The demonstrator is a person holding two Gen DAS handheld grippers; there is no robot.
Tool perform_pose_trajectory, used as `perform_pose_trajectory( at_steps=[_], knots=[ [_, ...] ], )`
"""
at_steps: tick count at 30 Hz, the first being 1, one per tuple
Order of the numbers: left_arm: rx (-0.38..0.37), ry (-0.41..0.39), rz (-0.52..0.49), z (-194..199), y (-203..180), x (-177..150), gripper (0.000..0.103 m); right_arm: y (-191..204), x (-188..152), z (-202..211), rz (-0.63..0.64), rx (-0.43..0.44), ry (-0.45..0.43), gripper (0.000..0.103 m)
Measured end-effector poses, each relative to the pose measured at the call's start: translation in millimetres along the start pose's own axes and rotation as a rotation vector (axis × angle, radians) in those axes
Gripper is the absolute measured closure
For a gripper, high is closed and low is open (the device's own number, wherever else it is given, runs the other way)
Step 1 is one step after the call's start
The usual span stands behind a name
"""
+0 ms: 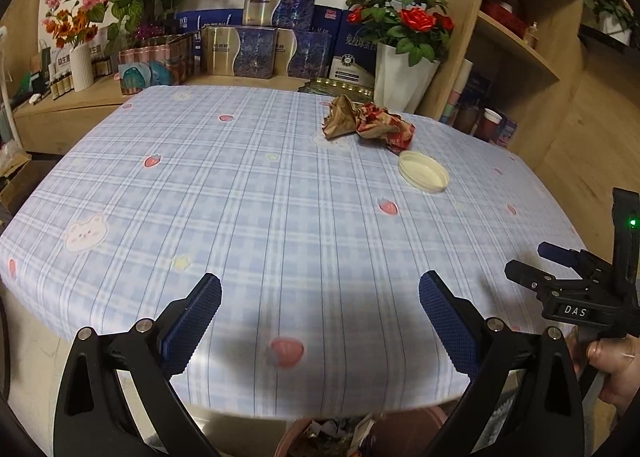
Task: Collect trash
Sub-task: 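Move both tools back toward the cream plate and crumpled wrapper, then grasp the cream round plate with the right gripper while the left grasps the brown-red wrapper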
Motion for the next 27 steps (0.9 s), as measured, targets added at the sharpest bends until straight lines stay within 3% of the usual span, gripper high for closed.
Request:
perform_pose_trajectory(
  at_steps=[5,12,18,22,23,24,27],
  knots=[
    [0.012,0.010,0.008,-29,13,35,0.006,1,49,-43,0.022,-0.001,0.033,0.006],
    [0.010,0.025,0.036,-74,33,76,0.006,11,98,-121,0.030,-0.020,0.162,0.006],
    [-0.006,0.047,0.068,-106,45,95,0.006,13,114,-159,-0.011,-0.067,0.208,0.006],
    [-0.023,0.065,0.084,-126,45,105,0.006,14,121,-171,-0.020,-0.050,0.204,0.006],
    [-0.033,0.072,0.097,-131,46,107,0.006,15,121,-171,-0.006,-0.057,0.195,0.008],
    [-0.045,0.079,0.110,-136,46,109,0.006,17,121,-172,0.004,-0.058,0.196,0.016],
    [-0.080,0.082,0.135,-148,42,119,0.006,14,121,-167,0.013,-0.058,0.171,0.018]
  ],
)
Point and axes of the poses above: each gripper's, at about its wrist camera, not at the fingertips, and z roughly against the way its jaws point, y to its left, x to its top, the point moved 2 cm from there along -z, roughly the way its jaws point, and after that the axes turned 11 degrees about -z, right-handed, at the moved point
